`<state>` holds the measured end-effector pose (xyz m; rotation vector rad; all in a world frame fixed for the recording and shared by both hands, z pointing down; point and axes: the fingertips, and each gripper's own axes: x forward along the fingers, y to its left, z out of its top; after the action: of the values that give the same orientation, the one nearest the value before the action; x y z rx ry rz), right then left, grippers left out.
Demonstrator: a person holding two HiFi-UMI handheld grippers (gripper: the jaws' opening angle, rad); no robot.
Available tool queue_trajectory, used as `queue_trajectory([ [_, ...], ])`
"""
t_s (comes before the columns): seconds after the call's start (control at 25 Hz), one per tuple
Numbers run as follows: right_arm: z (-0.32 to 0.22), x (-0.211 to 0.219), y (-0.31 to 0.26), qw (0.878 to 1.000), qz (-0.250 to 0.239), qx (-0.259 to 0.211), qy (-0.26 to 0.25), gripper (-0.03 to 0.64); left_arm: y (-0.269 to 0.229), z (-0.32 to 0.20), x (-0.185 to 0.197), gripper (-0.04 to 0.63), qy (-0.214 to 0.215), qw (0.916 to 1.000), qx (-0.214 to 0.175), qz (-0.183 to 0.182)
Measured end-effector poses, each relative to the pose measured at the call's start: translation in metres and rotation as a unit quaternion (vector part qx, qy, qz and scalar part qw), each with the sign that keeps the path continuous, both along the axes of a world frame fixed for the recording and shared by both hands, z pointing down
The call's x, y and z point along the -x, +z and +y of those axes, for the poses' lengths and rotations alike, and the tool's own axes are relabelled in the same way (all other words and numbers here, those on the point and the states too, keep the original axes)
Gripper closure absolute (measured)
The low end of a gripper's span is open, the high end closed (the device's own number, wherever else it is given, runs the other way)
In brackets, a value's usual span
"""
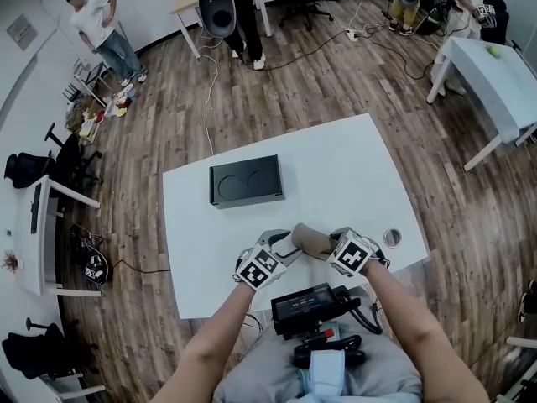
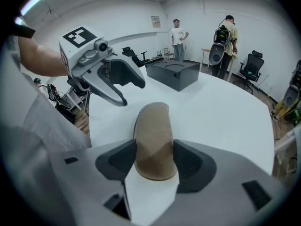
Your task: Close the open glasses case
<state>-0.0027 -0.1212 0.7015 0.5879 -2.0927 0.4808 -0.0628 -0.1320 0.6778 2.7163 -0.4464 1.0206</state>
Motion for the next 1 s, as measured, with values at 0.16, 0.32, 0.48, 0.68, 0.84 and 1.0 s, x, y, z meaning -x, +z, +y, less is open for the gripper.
queue_trajectory([
  [0.16, -0.002, 0.006, -0.005, 1.000, -0.007, -0.012, -0.004, 0.383, -0.052, 0.015, 0.040, 0.376, -0.145, 0.9773, 0.040, 0.149],
  [0.32, 0.007, -0.005, 0.002, 1.000, 0.004, 0.007, 0.001, 0.383, -0.083, 0.048, 0.078, 0.376, -0.266, 0.9271, 0.076, 0.253],
  [0.48, 0.008, -0.010, 0.004, 1.000, 0.000, 0.001, 0.009, 0.383, -0.088, 0.073, 0.086, 0.376, -0.290, 0.9283, 0.052, 0.227],
  [0.68, 0.007, -0.016, -0.005, 0.999, -0.014, -0.038, 0.031, 0.383, -0.097, 0.066, 0.089, 0.376, -0.297, 0.9250, 0.031, 0.235],
  [0.84, 0.013, -0.022, -0.038, 0.988, -0.113, -0.047, 0.097, 0.383, -0.100, 0.072, 0.083, 0.376, -0.286, 0.9274, 0.036, 0.238],
  [1.0, 0.041, -0.014, -0.101, 0.936, -0.309, -0.024, 0.169, 0.383, -0.104, 0.077, 0.077, 0.376, -0.266, 0.9331, 0.041, 0.238],
])
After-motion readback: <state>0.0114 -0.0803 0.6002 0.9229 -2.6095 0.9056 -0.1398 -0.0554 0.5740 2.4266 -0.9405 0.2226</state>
